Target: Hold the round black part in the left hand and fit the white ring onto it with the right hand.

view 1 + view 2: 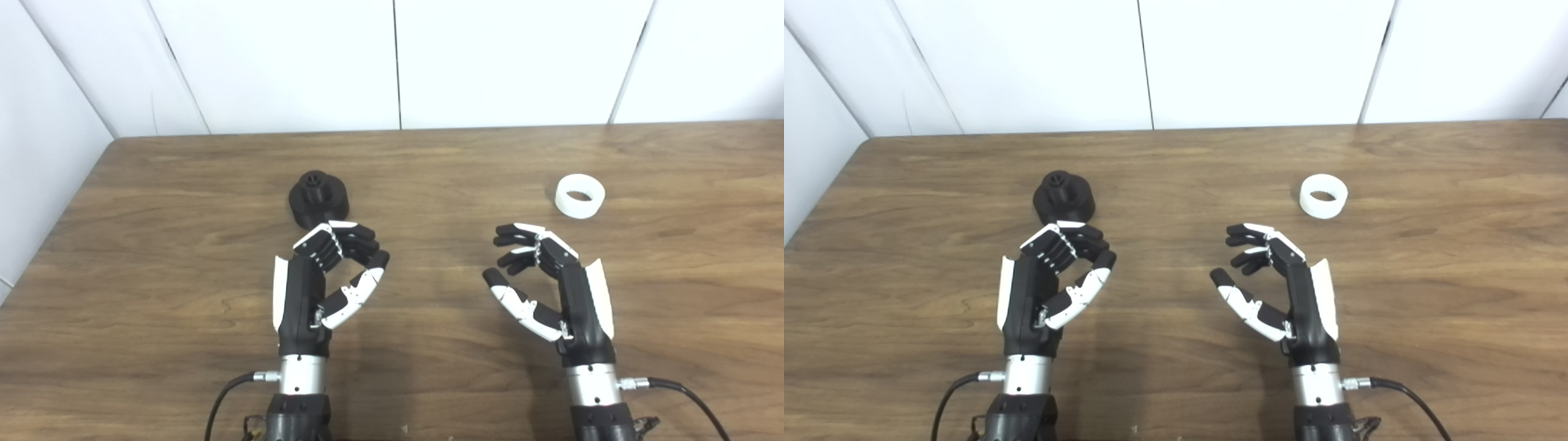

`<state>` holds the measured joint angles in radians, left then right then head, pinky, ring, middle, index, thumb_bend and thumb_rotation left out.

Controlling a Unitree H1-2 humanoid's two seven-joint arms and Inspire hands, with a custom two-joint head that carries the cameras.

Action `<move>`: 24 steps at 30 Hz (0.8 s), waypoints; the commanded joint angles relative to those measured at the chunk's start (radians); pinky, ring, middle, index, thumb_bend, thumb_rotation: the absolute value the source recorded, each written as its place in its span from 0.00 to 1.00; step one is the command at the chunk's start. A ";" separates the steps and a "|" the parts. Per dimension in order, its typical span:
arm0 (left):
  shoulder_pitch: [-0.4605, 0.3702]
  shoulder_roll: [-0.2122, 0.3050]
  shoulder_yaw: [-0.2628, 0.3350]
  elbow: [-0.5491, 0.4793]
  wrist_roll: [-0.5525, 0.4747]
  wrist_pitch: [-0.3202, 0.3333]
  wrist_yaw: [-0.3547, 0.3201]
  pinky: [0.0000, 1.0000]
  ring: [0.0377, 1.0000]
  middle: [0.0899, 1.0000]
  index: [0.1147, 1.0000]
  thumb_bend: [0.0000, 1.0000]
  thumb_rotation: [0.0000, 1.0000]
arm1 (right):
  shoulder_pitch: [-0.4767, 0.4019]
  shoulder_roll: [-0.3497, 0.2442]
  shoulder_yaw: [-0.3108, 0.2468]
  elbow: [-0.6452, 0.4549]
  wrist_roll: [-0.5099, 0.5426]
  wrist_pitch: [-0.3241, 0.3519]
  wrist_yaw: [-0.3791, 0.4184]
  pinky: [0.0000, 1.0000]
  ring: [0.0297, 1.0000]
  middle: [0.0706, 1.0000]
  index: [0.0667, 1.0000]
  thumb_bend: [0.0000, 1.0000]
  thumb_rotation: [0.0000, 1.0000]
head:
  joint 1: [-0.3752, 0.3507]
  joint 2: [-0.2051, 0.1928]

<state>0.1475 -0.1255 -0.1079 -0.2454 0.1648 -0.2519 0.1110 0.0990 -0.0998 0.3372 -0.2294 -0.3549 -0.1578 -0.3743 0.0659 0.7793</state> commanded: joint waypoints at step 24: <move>0.034 -0.032 -0.042 0.066 0.057 -0.083 0.049 0.45 0.49 0.45 0.42 0.51 0.00 | 0.072 0.052 -0.073 0.027 0.049 -0.112 0.020 0.48 0.54 0.63 0.67 0.49 0.37 | 0.275 -0.085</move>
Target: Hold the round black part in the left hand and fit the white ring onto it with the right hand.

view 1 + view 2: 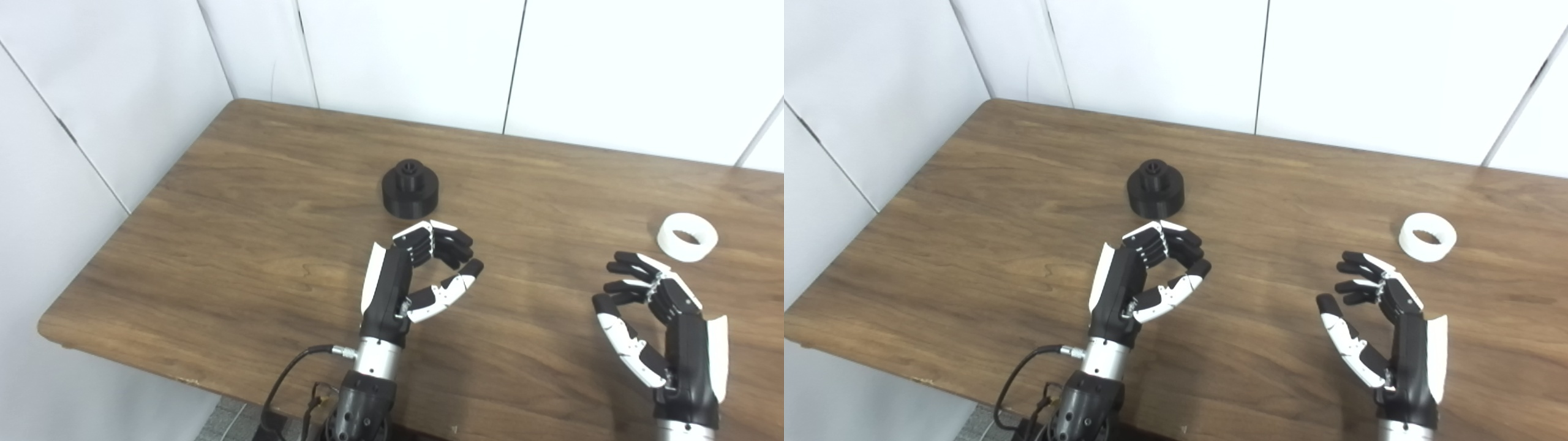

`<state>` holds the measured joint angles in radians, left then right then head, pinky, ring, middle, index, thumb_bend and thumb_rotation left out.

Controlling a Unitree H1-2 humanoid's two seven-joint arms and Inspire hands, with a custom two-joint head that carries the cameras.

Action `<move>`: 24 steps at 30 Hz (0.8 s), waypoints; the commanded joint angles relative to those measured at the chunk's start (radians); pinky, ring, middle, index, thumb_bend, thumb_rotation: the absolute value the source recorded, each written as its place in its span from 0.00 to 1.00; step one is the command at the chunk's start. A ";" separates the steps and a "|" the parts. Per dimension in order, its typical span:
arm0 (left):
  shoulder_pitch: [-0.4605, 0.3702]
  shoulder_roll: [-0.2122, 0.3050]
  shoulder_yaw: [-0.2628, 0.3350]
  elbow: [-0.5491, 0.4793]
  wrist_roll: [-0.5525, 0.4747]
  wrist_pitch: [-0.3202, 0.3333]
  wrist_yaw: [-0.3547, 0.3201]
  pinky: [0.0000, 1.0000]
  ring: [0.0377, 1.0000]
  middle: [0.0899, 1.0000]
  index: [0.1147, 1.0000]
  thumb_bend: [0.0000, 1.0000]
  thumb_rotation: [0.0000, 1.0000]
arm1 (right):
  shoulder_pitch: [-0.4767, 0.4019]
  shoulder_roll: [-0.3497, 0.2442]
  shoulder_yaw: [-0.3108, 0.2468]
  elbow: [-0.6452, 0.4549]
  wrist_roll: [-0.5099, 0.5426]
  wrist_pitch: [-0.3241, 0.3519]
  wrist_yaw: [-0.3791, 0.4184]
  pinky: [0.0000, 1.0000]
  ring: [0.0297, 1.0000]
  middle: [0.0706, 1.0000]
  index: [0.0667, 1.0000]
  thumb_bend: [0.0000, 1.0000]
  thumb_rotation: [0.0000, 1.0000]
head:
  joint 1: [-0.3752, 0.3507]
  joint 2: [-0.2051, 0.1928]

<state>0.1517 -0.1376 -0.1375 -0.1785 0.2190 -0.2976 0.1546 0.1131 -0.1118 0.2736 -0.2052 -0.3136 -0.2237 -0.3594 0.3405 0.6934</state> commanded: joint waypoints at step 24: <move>-0.061 0.145 0.049 -0.215 0.228 0.322 -0.180 0.73 0.85 0.87 0.84 0.79 0.30 | 0.063 0.064 -0.025 -0.004 0.019 -0.046 0.031 0.48 0.54 0.63 0.67 0.48 0.34 | 0.004 0.001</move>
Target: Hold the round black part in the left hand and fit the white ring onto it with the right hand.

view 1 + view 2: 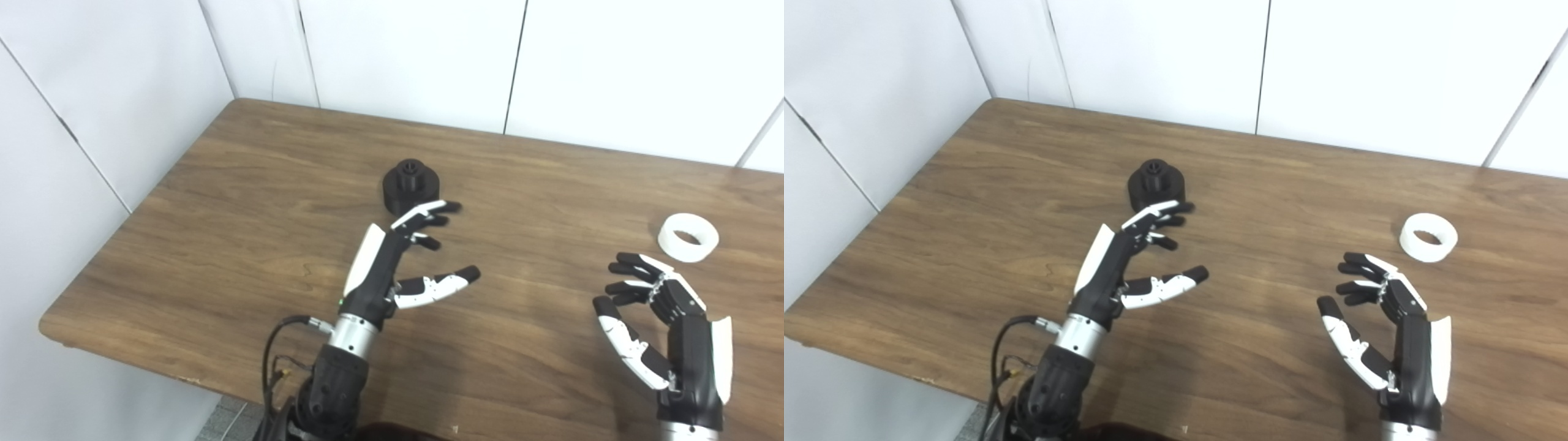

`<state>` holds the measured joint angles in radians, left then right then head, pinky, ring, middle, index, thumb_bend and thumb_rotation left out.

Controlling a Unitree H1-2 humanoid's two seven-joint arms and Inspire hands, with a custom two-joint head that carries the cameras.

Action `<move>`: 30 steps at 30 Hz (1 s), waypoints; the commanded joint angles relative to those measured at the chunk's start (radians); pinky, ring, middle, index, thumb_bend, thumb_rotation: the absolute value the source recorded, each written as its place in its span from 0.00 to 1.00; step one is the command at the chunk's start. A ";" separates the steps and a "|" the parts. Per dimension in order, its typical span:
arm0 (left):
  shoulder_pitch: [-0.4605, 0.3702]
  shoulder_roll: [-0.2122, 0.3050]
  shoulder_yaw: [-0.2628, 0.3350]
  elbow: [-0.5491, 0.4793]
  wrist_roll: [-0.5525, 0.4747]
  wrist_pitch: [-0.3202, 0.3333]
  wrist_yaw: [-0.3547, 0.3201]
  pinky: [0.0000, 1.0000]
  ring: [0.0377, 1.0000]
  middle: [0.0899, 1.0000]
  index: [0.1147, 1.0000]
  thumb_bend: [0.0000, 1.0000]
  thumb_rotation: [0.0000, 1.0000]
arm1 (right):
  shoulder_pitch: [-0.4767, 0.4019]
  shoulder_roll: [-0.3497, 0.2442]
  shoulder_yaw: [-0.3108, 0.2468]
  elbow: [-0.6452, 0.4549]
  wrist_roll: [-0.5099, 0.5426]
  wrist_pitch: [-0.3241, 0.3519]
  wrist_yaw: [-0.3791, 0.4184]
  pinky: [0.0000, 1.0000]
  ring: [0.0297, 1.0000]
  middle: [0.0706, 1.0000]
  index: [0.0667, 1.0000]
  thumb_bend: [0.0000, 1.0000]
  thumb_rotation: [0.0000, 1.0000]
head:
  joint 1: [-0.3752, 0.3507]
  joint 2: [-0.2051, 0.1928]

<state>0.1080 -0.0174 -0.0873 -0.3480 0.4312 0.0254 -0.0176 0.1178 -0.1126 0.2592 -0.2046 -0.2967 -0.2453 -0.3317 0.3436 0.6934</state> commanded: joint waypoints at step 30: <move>-0.340 0.290 0.054 0.068 0.223 0.156 -0.022 0.77 0.89 0.92 0.87 0.83 0.36 | 0.048 0.070 -0.018 0.016 -0.006 -0.027 0.010 0.47 0.53 0.63 0.66 0.49 0.37 | -0.011 -0.012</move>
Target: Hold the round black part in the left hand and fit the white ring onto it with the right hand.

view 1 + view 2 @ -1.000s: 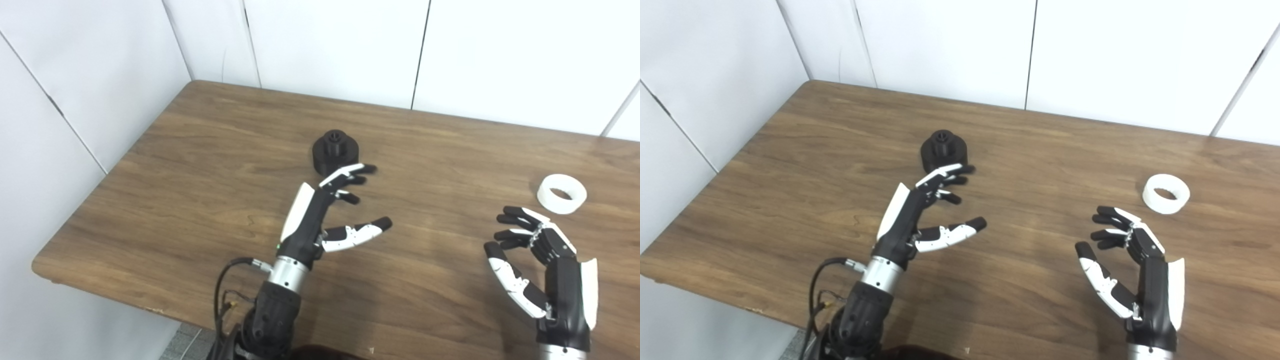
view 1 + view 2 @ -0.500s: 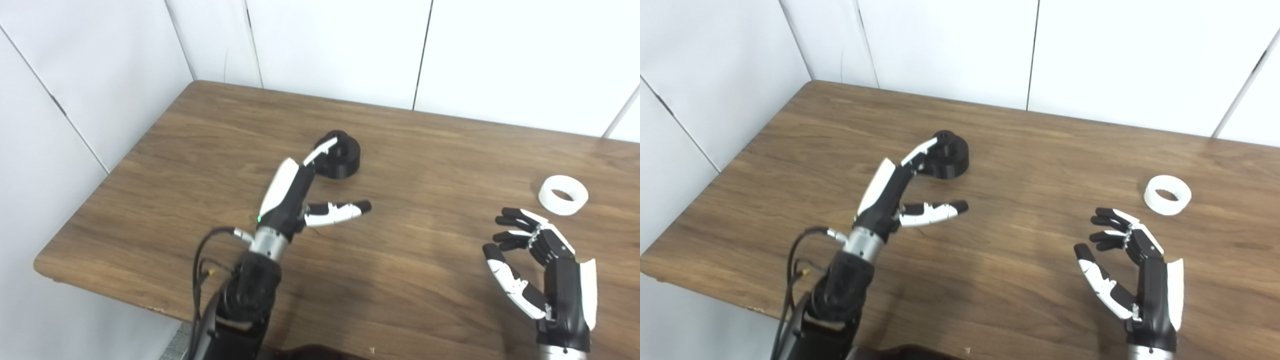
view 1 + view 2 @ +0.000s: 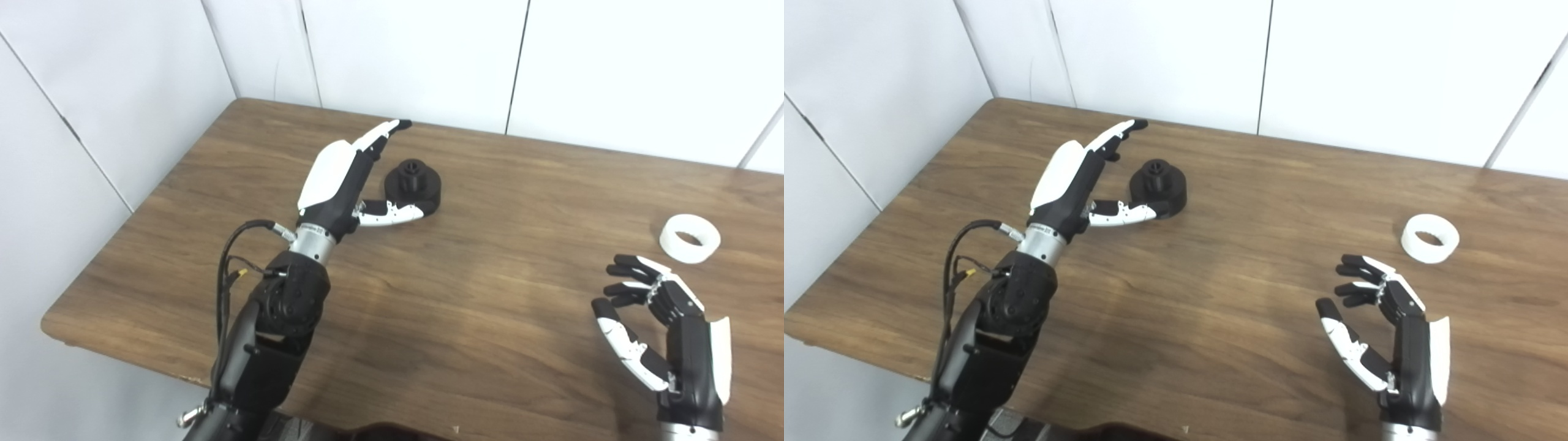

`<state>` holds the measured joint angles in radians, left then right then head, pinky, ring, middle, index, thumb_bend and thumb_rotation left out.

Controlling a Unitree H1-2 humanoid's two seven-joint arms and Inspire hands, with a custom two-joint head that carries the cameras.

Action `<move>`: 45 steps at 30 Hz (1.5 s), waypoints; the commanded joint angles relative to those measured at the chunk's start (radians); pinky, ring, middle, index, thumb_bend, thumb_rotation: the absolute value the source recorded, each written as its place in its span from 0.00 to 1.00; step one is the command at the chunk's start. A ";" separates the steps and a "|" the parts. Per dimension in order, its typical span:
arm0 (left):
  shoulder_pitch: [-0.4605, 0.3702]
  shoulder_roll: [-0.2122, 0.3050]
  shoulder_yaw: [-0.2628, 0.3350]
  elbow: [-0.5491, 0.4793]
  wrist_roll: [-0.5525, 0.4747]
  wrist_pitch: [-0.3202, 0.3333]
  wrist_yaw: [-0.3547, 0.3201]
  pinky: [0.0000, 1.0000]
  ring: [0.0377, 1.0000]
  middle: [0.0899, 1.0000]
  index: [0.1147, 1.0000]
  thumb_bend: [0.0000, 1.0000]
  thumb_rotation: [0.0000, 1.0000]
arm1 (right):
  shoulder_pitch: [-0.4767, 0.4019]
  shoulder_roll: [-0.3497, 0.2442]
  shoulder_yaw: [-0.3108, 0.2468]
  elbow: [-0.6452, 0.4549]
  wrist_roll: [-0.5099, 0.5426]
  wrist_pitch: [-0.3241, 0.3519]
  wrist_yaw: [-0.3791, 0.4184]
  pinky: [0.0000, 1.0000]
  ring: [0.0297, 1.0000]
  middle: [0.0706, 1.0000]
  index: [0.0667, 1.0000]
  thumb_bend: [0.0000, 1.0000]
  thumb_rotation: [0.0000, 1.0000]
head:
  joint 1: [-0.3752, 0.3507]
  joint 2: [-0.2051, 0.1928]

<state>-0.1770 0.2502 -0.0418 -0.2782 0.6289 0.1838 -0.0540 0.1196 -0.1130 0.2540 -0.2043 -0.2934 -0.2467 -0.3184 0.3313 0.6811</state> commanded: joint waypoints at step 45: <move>-0.224 0.118 -0.202 0.446 0.229 0.178 -0.087 1.00 1.00 1.00 0.89 1.00 0.62 | 0.071 0.075 -0.017 -0.012 -0.014 -0.024 -0.007 0.47 0.53 0.63 0.66 0.49 0.36 | -0.020 0.013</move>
<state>-0.3587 0.3459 -0.2437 0.1642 0.8480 0.3738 -0.1679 0.1266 -0.1131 0.2492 -0.2089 -0.3006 -0.2486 -0.3187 0.3099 0.6934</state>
